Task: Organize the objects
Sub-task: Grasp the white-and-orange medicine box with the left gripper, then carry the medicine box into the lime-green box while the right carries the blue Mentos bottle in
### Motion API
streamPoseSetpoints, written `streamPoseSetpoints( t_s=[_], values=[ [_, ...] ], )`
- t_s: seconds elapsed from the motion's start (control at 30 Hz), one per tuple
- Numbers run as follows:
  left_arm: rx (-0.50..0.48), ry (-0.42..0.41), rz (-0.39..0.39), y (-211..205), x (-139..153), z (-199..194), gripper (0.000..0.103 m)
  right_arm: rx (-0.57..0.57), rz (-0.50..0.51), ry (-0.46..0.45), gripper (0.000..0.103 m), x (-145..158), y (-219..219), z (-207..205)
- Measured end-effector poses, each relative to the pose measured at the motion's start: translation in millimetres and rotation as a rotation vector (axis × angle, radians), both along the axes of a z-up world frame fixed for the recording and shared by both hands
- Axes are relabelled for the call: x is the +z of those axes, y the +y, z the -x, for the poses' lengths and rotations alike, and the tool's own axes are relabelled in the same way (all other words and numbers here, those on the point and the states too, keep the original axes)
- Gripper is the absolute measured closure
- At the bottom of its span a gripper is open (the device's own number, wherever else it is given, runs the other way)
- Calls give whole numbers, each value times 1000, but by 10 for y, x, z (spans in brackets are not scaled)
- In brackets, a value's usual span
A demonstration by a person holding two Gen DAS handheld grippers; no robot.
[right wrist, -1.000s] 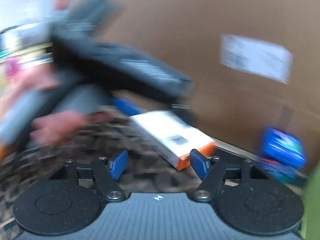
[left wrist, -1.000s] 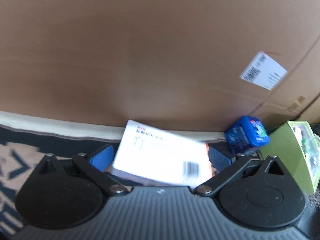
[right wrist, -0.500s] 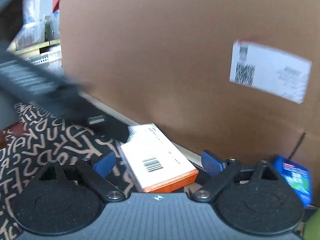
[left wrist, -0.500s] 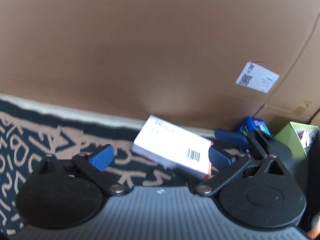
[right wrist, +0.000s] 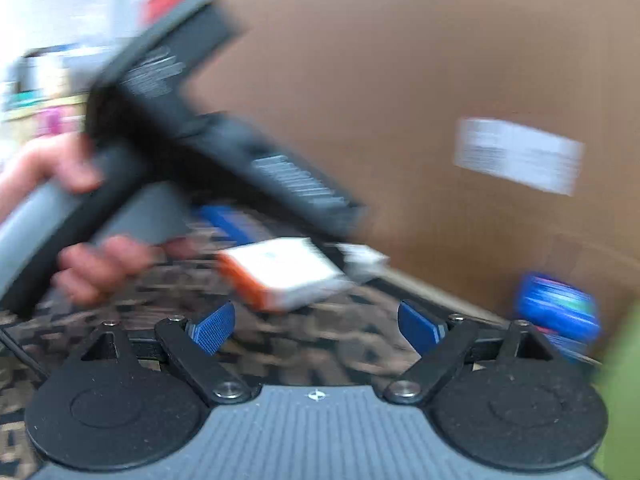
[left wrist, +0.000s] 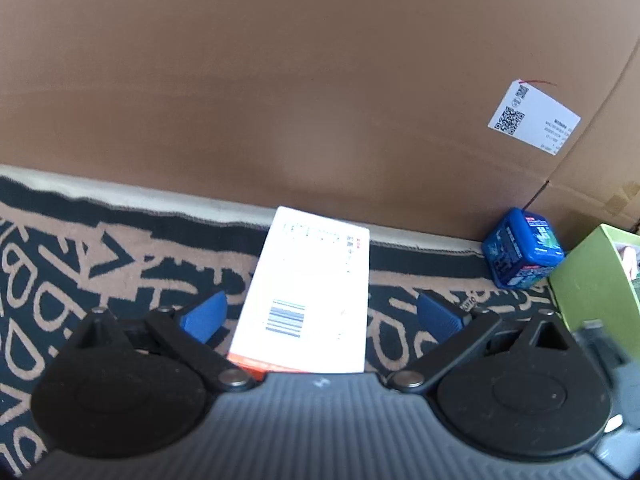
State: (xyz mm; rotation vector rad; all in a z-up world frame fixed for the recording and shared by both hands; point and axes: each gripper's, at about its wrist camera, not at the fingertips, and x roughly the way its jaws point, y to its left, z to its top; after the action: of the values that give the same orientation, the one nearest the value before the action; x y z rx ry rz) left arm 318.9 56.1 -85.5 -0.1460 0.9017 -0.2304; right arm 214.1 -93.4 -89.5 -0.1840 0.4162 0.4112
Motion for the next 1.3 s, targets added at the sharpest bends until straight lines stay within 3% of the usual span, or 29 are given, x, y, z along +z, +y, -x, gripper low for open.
streamPoseSetpoints(
  t_s=[0.07,0.2,0.3,0.37,0.47,0.53,0.57,0.6,0.7,0.77,0.9,1.07,1.2,1.3],
  values=[
    [-14,13,-16,-76,-67,-11,2,-189,37,-36,11,-2,-141,32],
    [-74,-37,-134,-167,-72,39,34,-443,26,13,11,-96,-279,-275],
    [-94,-37,-115,-131,-70,35,34,-530,-21,32,13,-218,-471,-421],
    [-92,-32,-101,-88,-68,17,33,-577,-1,44,13,-227,-431,-536],
    [-75,-24,-81,-35,-57,2,21,-640,5,49,13,-246,-380,-718],
    [-50,-26,-74,-3,-59,-12,13,-655,-15,74,18,-286,-418,-846],
    [-39,-31,-77,2,-69,-13,13,-665,-19,104,38,-308,-444,-904],
    [-37,-42,-83,-1,-80,-11,15,-668,-33,128,43,-329,-479,-929],
    [-53,-82,-164,-90,-77,34,36,-610,-85,133,44,-334,-522,-802],
    [-60,-82,-184,-133,-60,50,37,-563,-62,117,44,-340,-457,-634],
    [-74,-90,-111,-109,103,129,37,-469,-88,120,44,-347,-388,-174],
    [-135,-212,-48,-217,544,469,38,-425,-116,89,44,-283,-426,422],
    [-222,-283,14,-446,823,838,38,-400,-165,48,44,-21,-604,875],
    [-297,-286,80,-646,890,1095,38,-434,-187,-10,44,159,-824,1180]
  ],
)
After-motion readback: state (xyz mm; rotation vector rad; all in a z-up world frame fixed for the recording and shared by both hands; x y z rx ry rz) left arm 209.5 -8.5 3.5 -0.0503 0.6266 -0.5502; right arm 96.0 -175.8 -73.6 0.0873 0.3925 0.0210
